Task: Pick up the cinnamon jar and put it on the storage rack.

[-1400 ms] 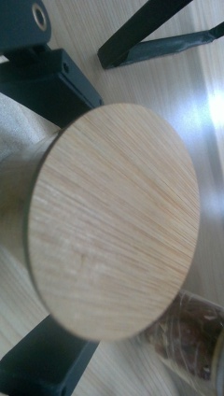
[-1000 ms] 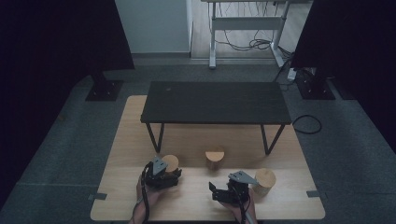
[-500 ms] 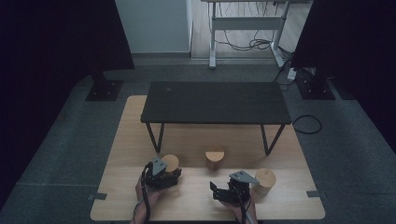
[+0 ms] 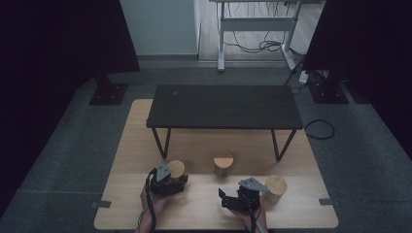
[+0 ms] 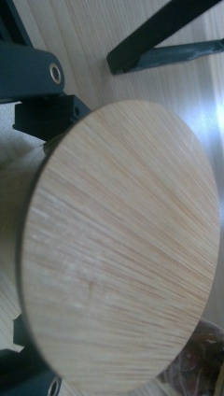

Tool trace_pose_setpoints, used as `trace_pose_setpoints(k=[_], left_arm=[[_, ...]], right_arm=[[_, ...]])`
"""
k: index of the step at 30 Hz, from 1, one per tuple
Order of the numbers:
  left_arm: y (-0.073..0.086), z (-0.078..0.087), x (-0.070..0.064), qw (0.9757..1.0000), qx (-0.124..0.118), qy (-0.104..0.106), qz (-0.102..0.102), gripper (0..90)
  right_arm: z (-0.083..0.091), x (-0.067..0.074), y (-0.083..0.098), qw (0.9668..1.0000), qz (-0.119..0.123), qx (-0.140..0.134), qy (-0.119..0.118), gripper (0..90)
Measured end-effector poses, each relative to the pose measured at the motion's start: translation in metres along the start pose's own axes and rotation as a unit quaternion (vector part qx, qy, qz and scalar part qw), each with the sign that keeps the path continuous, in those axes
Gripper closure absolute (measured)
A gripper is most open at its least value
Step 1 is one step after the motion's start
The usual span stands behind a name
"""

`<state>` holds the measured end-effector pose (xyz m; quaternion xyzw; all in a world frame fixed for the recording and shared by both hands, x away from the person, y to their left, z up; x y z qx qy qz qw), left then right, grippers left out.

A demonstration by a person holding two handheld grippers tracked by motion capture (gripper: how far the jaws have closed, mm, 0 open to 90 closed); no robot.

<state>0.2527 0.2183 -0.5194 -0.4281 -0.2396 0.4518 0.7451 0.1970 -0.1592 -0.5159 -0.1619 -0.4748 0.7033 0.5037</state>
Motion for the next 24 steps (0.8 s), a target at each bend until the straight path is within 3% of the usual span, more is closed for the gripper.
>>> trace_pose_setpoints(k=[5,14,24], left_arm=[[-0.002,0.005,0.005,0.9999,-0.006,0.002,0.01,25.4],[-0.012,0.027,0.009,0.9997,-0.024,0.007,0.003,25.4],[-0.019,0.037,0.007,0.9993,-0.033,0.018,-0.005,25.4]], right_arm=[[0.0,-0.001,0.0,1.0,-0.001,-0.001,0.0,5.2],[0.002,0.0,0.0,1.0,0.001,-0.003,0.001,5.2],[0.002,-0.001,0.0,1.0,0.001,-0.003,0.002,5.3]])
Point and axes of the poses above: each handheld gripper's, and its own axes: z roughly backward along the jaws, y roughly out of its underside, x roughly to its left, the point moved 6 cm from there along -z, roughly forward along the jaws, and after that the axes turned 2 degrees about -y, right-handed, at the moved point
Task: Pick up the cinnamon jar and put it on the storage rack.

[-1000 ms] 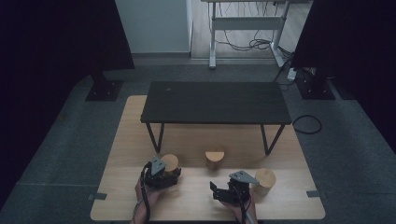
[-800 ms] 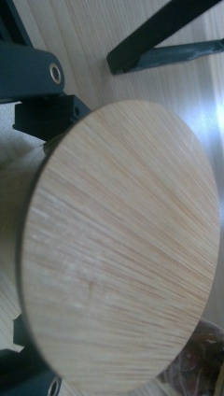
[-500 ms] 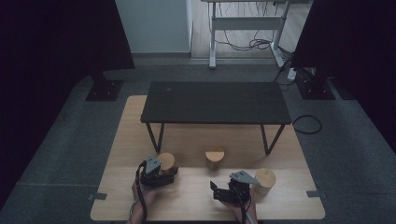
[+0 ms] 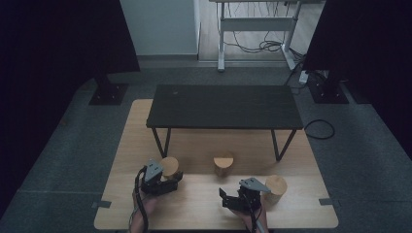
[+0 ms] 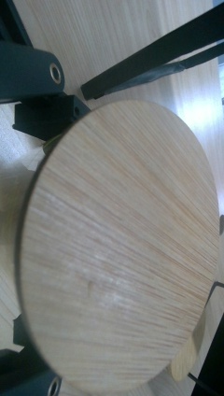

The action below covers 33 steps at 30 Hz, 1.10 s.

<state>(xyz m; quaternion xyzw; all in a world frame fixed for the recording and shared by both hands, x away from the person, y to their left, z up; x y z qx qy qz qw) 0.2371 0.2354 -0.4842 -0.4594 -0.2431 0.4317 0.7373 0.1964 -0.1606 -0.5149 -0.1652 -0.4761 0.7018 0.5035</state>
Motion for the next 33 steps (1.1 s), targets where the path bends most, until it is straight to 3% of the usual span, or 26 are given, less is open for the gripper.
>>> trace_pose_setpoints(k=[33], left_arm=[[-0.013,0.021,-0.006,0.9993,-0.023,0.022,-0.021,25.5]], right_arm=[[-0.001,-0.002,0.001,1.0,0.0,0.002,0.002,5.4]])
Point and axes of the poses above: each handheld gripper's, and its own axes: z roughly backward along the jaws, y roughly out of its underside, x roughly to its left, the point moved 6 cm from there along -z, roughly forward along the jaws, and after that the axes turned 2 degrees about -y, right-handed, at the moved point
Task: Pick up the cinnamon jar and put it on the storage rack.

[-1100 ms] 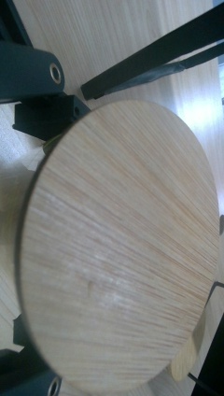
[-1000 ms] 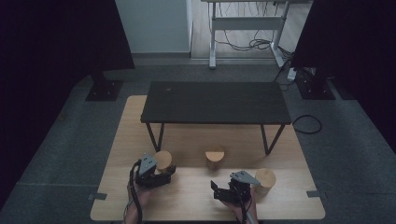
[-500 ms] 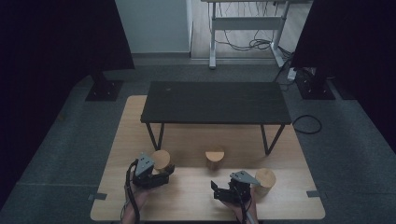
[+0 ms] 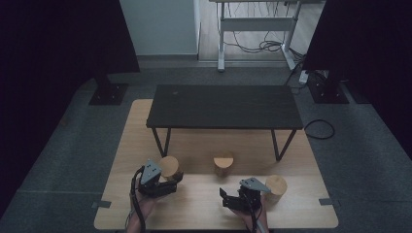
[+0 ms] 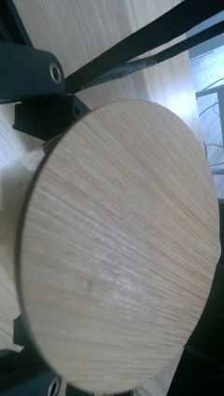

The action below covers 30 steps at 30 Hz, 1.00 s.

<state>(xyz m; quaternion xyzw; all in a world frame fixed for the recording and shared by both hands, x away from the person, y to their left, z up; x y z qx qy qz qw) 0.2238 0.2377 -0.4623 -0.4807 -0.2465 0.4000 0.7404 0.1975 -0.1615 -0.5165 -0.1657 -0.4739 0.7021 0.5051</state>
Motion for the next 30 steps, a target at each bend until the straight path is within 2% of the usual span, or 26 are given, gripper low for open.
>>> trace_pose_setpoints(k=[12,30], left_arm=[[-0.005,0.001,-0.006,0.9999,0.002,0.011,-0.009,25.5],[-0.024,0.011,-0.009,0.9996,-0.017,0.017,-0.016,25.5]], right_arm=[[0.0,0.001,0.001,1.0,0.0,0.001,-0.002,5.2],[0.0,-0.003,0.001,1.0,-0.004,0.004,0.003,5.3]])
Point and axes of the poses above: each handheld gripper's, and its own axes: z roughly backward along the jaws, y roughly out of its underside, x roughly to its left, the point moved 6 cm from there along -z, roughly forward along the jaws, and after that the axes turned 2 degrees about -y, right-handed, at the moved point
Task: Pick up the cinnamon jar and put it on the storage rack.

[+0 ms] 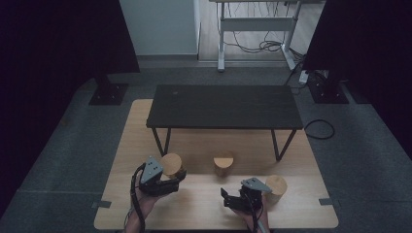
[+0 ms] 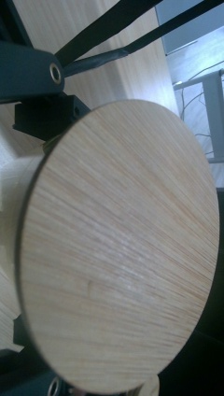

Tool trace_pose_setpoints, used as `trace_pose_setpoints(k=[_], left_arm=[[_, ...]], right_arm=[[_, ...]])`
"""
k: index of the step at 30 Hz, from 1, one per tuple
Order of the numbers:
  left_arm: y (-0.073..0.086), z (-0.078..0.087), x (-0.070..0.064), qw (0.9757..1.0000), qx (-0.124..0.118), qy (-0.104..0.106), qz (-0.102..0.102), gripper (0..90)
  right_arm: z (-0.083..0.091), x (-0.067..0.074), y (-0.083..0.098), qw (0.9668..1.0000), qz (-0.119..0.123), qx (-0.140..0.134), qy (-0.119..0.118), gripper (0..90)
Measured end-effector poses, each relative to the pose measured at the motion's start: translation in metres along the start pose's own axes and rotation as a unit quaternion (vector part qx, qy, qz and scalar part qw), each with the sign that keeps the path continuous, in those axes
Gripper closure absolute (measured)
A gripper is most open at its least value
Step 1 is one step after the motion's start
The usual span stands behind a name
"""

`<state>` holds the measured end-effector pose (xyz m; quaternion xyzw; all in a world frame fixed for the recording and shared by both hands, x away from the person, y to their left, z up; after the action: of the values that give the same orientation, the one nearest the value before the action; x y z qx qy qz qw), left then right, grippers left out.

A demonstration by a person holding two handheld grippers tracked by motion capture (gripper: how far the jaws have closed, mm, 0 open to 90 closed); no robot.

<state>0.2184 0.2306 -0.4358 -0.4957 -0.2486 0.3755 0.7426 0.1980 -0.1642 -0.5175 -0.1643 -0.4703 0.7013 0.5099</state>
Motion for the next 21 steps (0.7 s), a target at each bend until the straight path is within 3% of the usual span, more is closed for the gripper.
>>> trace_pose_setpoints(k=[21], left_arm=[[-0.0106,0.0006,0.0092,0.9998,-0.002,0.002,0.018,25.4]], right_arm=[[-0.0006,0.0016,-0.0005,1.0,0.004,0.006,-0.002,5.2]])
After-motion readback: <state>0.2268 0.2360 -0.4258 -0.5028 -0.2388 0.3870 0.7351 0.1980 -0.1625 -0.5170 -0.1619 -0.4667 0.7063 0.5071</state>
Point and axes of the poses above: each handheld gripper's, and its own axes: z roughly backward along the jaws, y roughly out of its underside, x roughly to its left, the point moved 6 cm from there along -z, roughly forward along the jaws, and after that the axes turned 2 degrees about -y, right-handed, at the moved point
